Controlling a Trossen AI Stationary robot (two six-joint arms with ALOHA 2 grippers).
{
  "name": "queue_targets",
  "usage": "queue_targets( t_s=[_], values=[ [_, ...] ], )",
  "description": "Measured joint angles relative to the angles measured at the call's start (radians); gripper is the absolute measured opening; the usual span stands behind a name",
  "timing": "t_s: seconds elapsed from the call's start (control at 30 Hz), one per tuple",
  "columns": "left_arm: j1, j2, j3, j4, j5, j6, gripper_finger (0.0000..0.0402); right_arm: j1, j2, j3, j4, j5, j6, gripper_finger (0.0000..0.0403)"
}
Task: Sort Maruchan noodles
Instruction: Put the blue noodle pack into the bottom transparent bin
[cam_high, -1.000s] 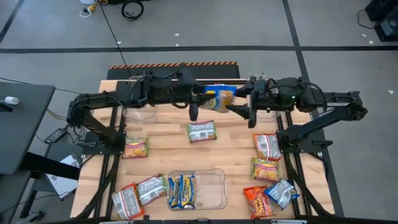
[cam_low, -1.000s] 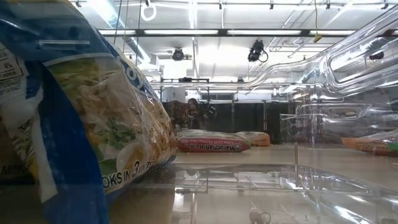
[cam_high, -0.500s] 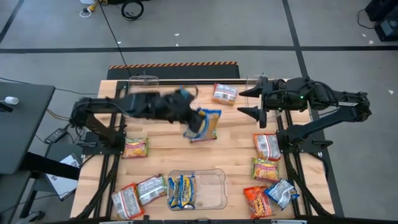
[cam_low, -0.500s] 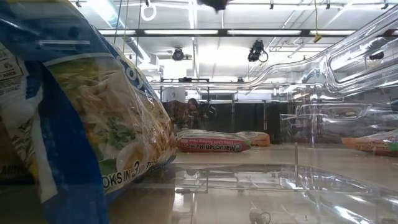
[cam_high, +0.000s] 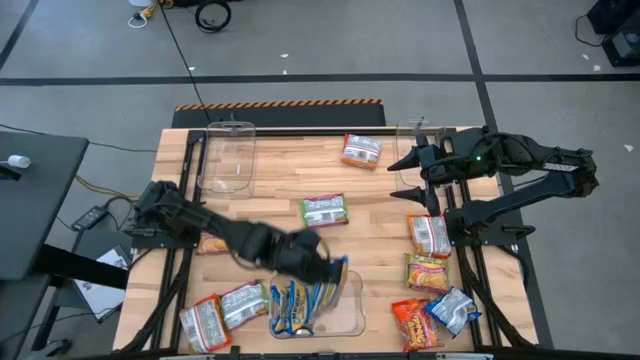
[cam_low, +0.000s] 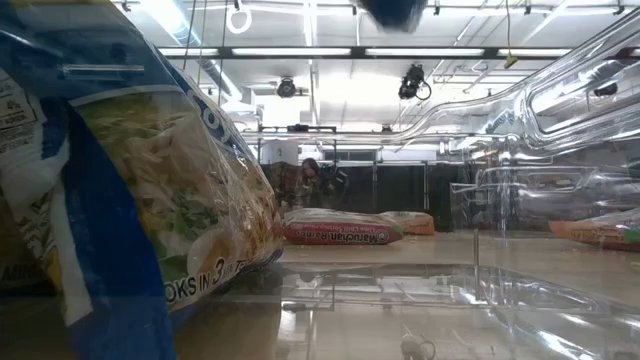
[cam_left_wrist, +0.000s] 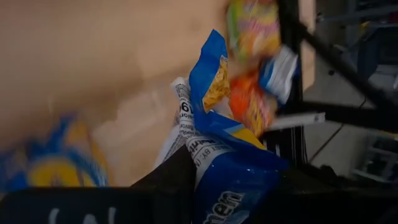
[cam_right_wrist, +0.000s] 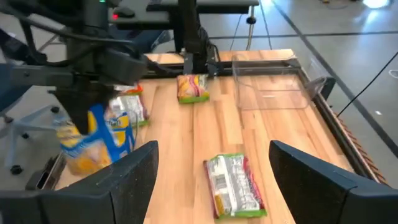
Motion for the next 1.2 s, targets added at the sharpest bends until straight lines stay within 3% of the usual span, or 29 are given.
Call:
queue_targets(
  t_s=[0.2,0.33,0.57,0.87,1.2],
  values=[
    [-0.083,0.03,0.0,-0.017,0.021,-0.225,0.0083,0.001,-0.008,0.0,-0.049,-0.025,0.002,0.031],
    [-0.091,0.064,-0.004,-0.059,0.022,-0.287,0.007,0.001,-0.009,0.0,-0.049,-0.024,0.03,0.031],
    [-0.051,0.164,-0.006,-0.08,0.181,-0.295,0.0071,0.004,-0.009,0.0,-0.057,-0.03,0.087,0.031],
    [0.008,0.208,-0.004,-0.152,0.199,-0.268,0.0072,0.004,-0.016,0.0,-0.111,-0.091,0.091,0.031],
    [0.01,0.209,-0.005,-0.186,0.248,-0.176,0.0075,0.004,-0.022,0.0,-0.203,-0.256,0.016,0.031]
  ],
)
